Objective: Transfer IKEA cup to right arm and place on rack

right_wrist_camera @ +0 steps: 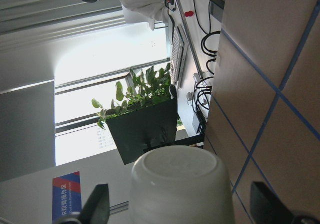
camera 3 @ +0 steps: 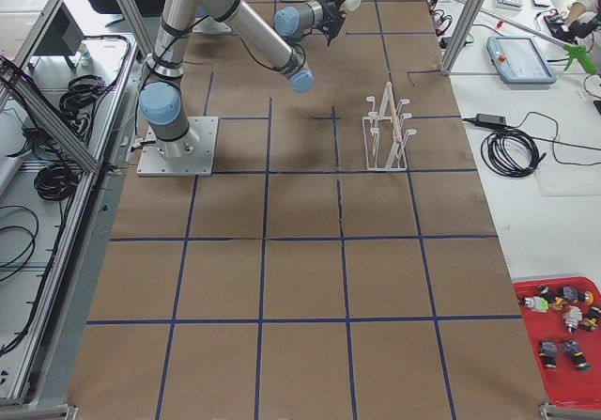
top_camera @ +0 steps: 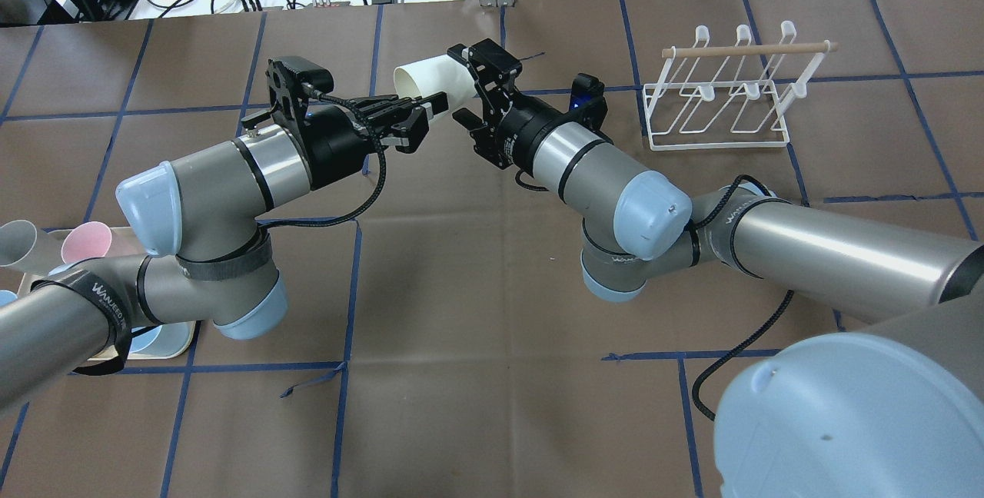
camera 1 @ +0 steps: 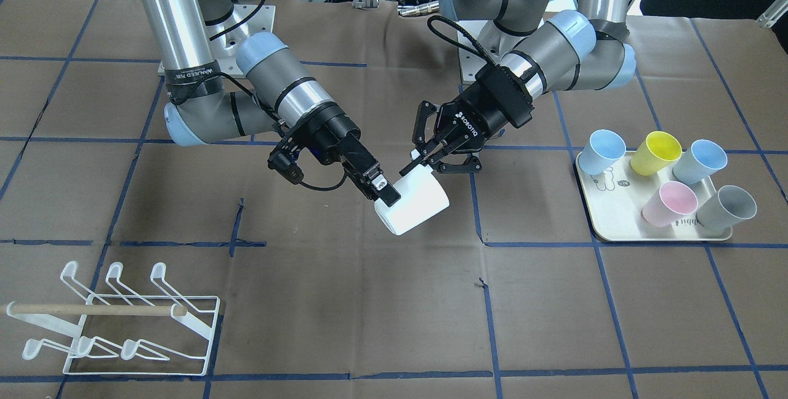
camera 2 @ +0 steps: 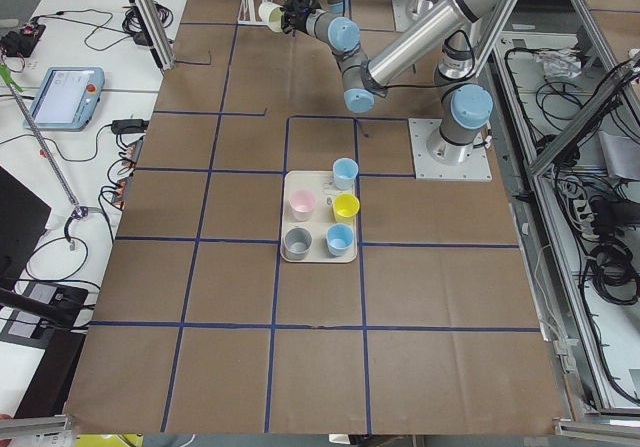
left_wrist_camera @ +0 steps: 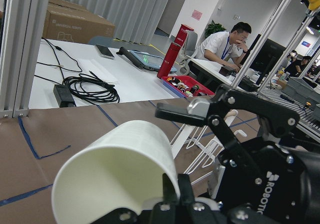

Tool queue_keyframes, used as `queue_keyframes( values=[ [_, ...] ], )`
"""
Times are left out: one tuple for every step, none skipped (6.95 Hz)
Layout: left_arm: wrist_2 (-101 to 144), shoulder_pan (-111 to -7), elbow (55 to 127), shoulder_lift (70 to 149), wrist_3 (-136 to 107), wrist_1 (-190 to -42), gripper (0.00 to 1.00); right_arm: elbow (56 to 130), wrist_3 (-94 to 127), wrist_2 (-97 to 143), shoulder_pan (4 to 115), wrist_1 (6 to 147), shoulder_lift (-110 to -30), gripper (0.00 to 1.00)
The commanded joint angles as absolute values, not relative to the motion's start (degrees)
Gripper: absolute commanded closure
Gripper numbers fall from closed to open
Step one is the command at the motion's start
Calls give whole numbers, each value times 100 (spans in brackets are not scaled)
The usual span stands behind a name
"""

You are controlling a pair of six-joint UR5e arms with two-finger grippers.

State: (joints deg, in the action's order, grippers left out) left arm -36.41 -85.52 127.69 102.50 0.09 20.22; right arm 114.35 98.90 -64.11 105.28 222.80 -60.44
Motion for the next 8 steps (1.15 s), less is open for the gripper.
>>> queue_keyframes(
  values=[
    [-3647,-8552,12762,10222,-79,2021,100,11373,10081,-6442,10564,22272,-5977,1],
    [-3647,-8552,12762,10213,-97,2021,100,11295,10081,-6434,10608,22271,-5933,1],
    [-3647,-8552,12762,10213,-97,2021,100,11242,10072,-6442,10695,22263,-5880,1],
    [-3647,-8552,12770,10213,-97,2021,100,11198,10072,-6442,10705,22254,-5828,1],
    [-3647,-8560,12762,10204,-158,2021,100,11189,10072,-6442,10722,22245,-5827,1],
    [-3647,-8561,12762,10204,-176,2021,100,11188,10072,-6442,10723,22210,-5827,1],
    [-3647,-8561,12762,10204,-176,2021,100,11162,10081,-6442,10714,22210,-5827,8],
    [-3647,-8561,12762,10213,-184,2021,100,11093,10064,-6399,10723,22210,-5836,21]
  ],
)
